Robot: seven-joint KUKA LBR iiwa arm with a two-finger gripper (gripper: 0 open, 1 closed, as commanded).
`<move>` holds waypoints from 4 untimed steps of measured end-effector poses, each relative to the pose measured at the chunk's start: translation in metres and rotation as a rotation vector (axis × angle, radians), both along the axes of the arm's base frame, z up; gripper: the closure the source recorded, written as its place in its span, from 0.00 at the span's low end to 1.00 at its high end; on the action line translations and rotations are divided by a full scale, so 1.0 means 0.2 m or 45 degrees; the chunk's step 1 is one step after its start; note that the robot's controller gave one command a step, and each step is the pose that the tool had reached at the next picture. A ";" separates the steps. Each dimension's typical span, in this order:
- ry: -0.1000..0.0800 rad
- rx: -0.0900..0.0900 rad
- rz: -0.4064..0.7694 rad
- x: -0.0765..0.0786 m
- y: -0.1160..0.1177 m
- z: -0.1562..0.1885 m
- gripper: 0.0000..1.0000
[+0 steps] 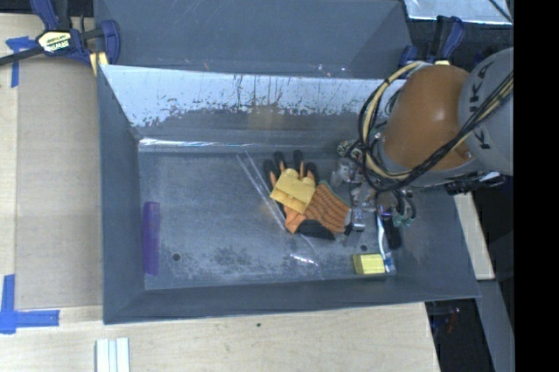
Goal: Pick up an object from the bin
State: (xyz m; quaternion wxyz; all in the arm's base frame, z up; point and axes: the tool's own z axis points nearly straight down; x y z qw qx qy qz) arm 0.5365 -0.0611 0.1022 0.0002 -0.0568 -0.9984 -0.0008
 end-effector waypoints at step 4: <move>-0.021 -0.007 0.003 0.05 0.16 -0.13 1.00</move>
Offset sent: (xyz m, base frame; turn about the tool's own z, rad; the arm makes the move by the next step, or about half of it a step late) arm 0.0081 0.0328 -0.0322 0.0005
